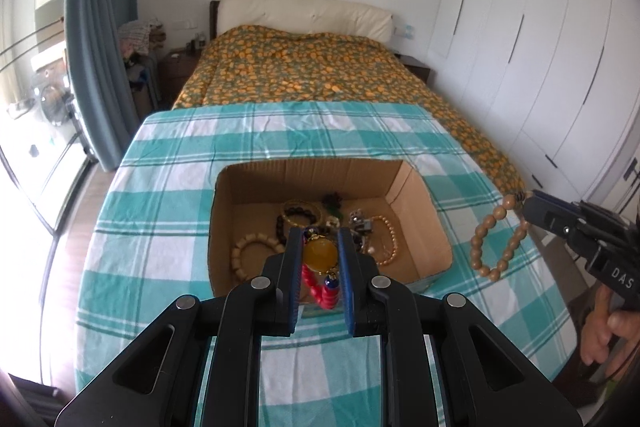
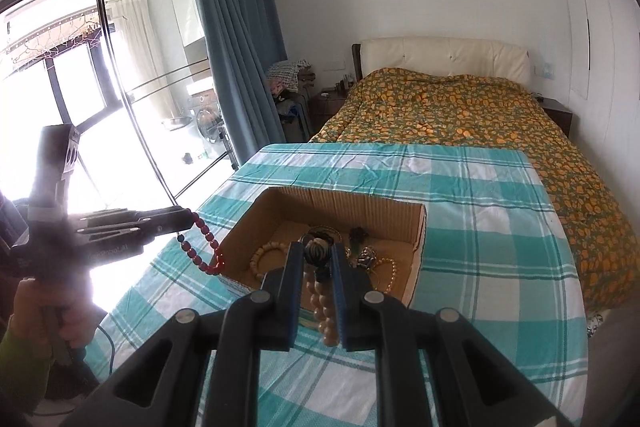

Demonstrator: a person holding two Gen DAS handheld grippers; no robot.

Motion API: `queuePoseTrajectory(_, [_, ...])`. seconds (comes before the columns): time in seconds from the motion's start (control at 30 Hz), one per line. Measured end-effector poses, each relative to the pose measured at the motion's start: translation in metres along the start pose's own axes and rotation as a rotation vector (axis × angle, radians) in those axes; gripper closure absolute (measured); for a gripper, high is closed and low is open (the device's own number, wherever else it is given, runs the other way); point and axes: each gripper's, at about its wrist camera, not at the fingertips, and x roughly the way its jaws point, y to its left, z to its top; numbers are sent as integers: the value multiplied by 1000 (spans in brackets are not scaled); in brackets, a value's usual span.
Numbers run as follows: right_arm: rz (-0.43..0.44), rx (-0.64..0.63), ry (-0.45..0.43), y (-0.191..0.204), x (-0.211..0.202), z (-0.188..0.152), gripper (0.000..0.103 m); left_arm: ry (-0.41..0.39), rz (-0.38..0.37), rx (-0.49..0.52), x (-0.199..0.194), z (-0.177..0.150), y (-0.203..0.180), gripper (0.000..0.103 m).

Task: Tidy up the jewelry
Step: 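Carry both bracelets over the box and open both tools inside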

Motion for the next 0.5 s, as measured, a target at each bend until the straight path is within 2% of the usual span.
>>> queuePoseTrajectory(0.13, [11,9,38,-6,42,4,89,19,54,27,31,5,-3,87])
queuePoseTrajectory(0.33, [6,34,128,-15,101,-10,89,65,99,22,72,2,2,87])
queuePoseTrajectory(0.5, [-20,33,183,-16,127,-26,87,99,125,30,94,-7,3,85])
